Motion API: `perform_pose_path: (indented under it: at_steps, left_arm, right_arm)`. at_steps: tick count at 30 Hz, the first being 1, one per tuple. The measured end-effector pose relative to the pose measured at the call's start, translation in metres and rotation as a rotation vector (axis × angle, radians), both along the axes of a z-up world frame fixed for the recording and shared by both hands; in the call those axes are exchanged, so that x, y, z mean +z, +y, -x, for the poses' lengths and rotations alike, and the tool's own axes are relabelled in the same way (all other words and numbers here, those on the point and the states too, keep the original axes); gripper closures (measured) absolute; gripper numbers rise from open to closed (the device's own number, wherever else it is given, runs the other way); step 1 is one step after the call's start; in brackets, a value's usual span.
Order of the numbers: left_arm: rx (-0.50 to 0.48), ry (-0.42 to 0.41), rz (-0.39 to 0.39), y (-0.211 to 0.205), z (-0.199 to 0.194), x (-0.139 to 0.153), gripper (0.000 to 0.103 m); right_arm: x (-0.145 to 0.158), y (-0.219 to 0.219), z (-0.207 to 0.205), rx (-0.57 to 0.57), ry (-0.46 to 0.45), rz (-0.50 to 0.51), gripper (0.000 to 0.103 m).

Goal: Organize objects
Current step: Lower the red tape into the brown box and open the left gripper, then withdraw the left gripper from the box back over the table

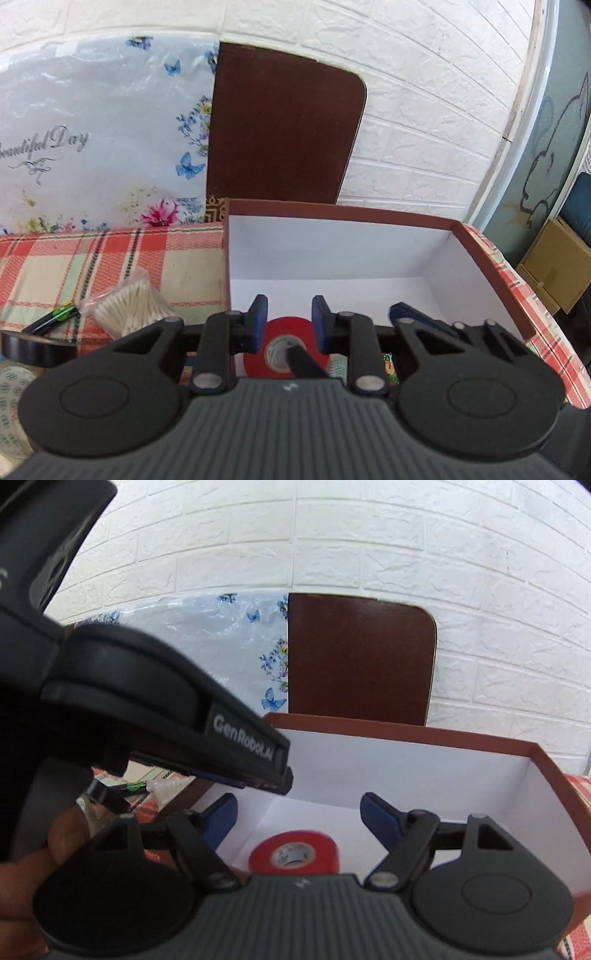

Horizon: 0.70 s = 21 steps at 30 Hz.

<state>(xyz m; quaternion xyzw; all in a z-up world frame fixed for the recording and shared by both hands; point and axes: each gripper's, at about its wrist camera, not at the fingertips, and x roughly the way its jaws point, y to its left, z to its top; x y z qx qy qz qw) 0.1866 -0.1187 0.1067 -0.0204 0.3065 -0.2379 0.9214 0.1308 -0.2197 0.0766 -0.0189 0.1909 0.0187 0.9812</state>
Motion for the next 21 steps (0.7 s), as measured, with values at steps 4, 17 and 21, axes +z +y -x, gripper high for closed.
perform_pose_path:
  at_steps: [4, 17, 21]
  left_arm:
    - [0.016, -0.025, -0.029, 0.005, 0.025, 0.006, 0.075]
    - [0.041, -0.062, -0.137, 0.020, 0.111, 0.017, 0.074]
    - [0.061, -0.070, -0.177, 0.028, 0.130, 0.011, 0.069]
  right_arm:
    - [0.005, 0.004, 0.033, -0.016, -0.046, -0.002, 0.029]
    - [0.003, -0.010, 0.126, -0.120, 0.044, -0.092, 0.026]
    - [0.007, -0.031, 0.143, -0.165, 0.086, -0.158, 0.026]
